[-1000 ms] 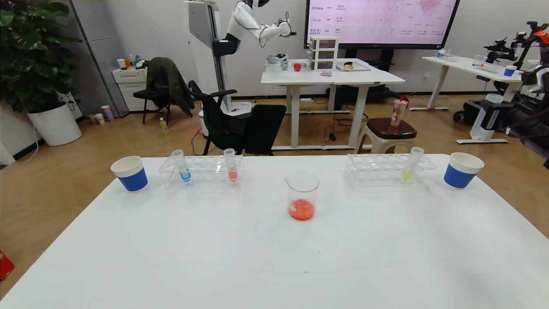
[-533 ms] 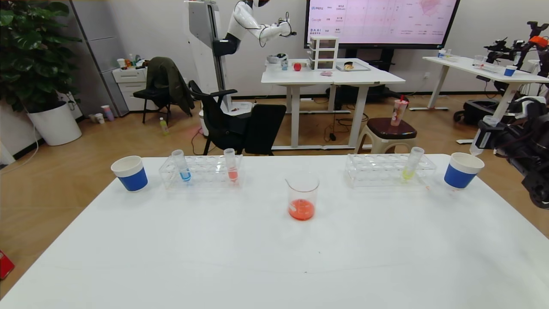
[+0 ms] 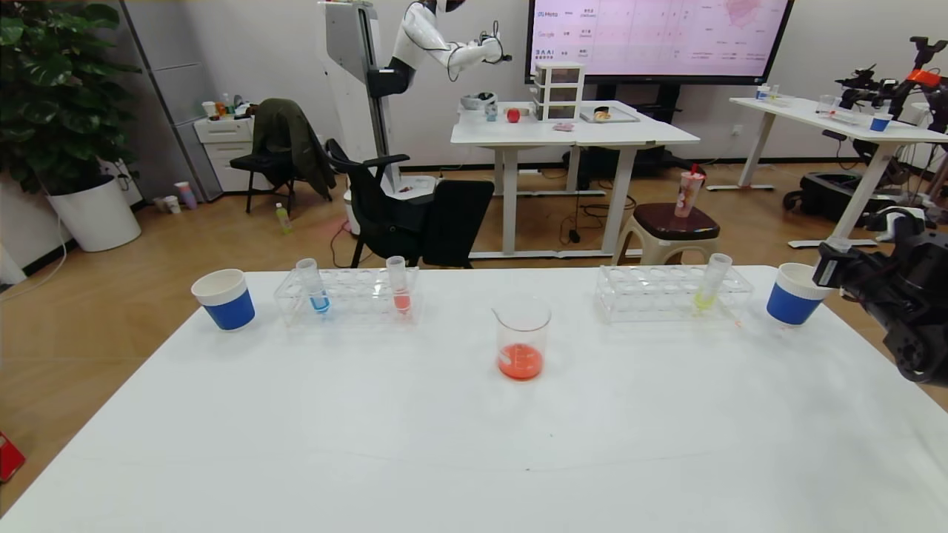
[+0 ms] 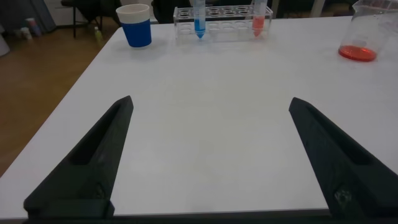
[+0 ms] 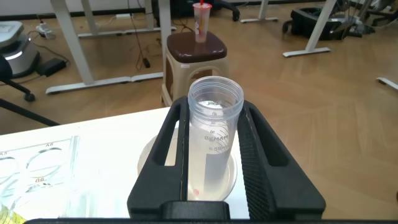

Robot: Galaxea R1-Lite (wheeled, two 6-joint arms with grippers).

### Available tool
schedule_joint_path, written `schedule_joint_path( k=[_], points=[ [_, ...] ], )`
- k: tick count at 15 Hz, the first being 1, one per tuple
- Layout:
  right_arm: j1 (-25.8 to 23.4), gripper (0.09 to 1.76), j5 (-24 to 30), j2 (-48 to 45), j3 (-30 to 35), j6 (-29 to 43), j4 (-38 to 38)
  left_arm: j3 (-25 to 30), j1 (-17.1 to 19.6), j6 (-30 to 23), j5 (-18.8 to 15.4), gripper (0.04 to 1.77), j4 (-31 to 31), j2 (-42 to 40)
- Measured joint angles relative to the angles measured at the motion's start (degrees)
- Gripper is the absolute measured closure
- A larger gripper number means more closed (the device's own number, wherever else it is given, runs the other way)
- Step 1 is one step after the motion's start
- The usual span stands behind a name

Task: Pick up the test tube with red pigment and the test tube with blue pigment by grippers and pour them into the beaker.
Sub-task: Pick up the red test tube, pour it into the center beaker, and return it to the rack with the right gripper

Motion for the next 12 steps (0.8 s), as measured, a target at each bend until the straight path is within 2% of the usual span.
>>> schedule_joint_path(
  k=[4, 5, 7, 8, 9, 12],
  points=[
    [0.0, 1.31, 0.1, 0.4, 1.2, 0.0, -1.4, 0.0, 0.0, 0.0, 0.0, 0.06, 0.0, 0.0],
    [0.0, 1.15, 0.1, 0.5, 1.5, 0.0, -2.5, 0.0, 0.0, 0.0, 0.0, 0.06, 0.0, 0.0],
    [0.3, 0.43, 0.0, 0.8, 2.1, 0.0, -3.1, 0.0, 0.0, 0.0, 0.0, 0.06, 0.0, 0.0],
    [0.5, 0.2, 0.0, 0.9, 2.4, 0.0, -3.2, 0.0, 0.0, 0.0, 0.0, 0.06, 0.0, 0.0],
    [0.6, 0.11, 0.0, 0.9, 2.6, 0.0, -3.3, 0.0, 0.0, 0.0, 0.0, 0.06, 0.0, 0.0],
    [1.4, 0.11, 0.1, 0.3, 2.9, 0.0, -3.2, 0.0, 0.0, 0.0, 0.0, 0.06, 0.0, 0.0]
  ],
)
